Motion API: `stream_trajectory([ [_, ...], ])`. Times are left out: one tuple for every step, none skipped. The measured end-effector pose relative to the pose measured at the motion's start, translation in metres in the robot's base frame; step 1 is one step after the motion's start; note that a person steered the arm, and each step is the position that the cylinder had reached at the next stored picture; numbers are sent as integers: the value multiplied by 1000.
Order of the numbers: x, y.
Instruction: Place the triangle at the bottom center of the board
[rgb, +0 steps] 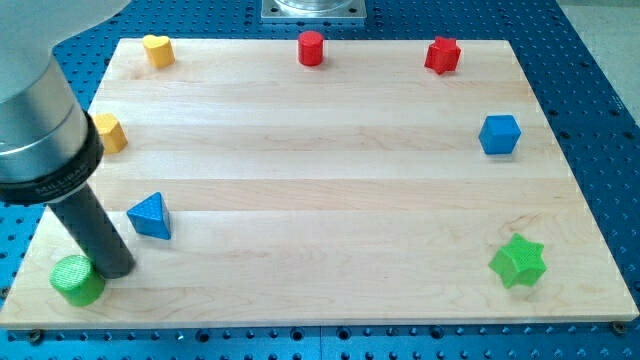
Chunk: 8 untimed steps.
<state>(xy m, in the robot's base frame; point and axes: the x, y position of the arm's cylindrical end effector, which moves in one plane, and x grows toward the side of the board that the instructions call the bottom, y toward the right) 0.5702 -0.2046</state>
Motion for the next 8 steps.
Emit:
stream_trajectory([
  [-15, 0],
  [-50, 0],
  [-67, 1],
  [-64, 31],
  [-68, 84],
  [-75, 120],
  [-65, 128],
  [-40, 132],
])
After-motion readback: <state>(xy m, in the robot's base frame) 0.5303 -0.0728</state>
